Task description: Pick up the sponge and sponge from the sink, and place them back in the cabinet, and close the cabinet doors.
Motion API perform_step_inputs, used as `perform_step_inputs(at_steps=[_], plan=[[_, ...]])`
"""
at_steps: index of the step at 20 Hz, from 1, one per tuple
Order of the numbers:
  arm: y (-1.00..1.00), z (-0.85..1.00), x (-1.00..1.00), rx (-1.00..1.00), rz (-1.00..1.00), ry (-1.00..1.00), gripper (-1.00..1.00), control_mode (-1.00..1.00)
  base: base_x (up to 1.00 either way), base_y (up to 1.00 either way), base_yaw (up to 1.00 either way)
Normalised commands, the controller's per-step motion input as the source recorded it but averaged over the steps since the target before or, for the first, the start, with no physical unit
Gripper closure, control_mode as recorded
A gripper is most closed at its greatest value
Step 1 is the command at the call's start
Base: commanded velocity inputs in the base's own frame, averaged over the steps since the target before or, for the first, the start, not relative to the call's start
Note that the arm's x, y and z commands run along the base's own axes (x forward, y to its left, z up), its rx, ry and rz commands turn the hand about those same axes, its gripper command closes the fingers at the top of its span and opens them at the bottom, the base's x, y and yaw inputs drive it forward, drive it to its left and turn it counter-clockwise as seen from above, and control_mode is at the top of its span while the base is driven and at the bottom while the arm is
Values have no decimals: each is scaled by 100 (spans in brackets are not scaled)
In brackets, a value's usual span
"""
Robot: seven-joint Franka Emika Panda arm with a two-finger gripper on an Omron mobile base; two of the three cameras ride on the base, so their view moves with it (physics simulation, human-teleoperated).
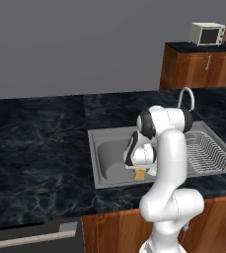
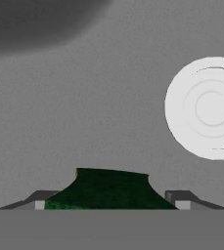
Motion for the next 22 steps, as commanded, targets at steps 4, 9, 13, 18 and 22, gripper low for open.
perform_step_inputs(at_steps=[4, 9, 13, 18, 22], plan=[[0, -14, 0, 0, 0, 0, 100, -100, 0, 0, 0], [0, -1, 0, 0, 0, 0, 100, -100, 0, 0, 0], [0, 0, 0, 0, 0, 0, 100, -100, 0, 0, 0], [0, 37, 0, 0, 0, 0, 100, -100, 0, 0, 0], [0, 72, 0, 0, 0, 0, 100, -100, 0, 0, 0]])
